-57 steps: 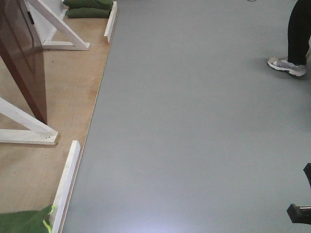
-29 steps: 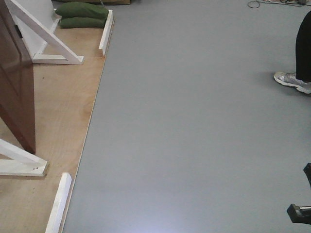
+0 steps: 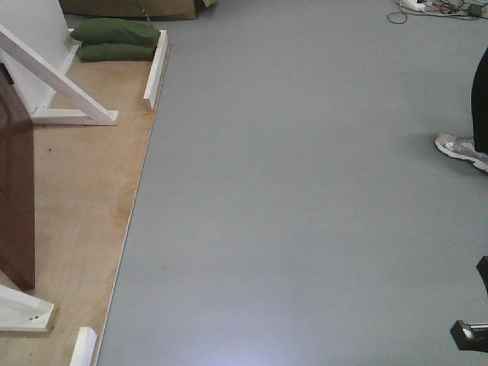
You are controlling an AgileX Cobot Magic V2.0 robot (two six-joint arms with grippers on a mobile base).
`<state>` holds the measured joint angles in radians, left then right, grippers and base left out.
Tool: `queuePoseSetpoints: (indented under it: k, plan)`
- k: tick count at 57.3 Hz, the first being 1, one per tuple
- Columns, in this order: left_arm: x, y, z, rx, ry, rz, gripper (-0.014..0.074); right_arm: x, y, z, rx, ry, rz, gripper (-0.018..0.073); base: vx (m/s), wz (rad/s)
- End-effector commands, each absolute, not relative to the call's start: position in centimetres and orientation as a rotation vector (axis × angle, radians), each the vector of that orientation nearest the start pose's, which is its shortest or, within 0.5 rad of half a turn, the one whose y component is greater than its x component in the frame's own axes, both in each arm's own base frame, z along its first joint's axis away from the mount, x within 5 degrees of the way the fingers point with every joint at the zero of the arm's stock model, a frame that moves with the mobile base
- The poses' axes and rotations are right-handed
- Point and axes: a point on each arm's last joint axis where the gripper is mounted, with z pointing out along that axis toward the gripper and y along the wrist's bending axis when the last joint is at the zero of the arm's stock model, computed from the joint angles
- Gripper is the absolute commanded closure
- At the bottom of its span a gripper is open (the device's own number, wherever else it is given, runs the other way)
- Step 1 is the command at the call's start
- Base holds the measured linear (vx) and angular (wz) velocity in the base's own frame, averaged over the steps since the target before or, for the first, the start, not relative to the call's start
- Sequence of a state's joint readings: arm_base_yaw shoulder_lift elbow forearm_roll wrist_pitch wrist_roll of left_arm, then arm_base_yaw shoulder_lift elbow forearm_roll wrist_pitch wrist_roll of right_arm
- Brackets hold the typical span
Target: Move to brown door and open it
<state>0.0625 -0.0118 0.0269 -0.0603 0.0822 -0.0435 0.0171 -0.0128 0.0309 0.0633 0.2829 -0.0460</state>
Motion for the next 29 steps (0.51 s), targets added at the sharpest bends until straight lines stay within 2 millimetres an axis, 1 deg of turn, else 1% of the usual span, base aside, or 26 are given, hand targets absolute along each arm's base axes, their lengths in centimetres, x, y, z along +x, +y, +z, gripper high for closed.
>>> queuePoseSetpoints:
  k: [1, 29]
  plan:
    - [5.37, 0.34, 21.4, -0.126, 1.453, -0.039, 0.06, 5.53, 0.2, 18.42, -0.014, 1.696, 0.03, 0.0559, 0.32, -0.04]
    - [5.37, 0.34, 21.4, -0.126, 1.453, -0.039, 0.06, 5.53, 0.2, 18.42, -0.014, 1.696, 0.03, 0.0559, 0.29, -0.01]
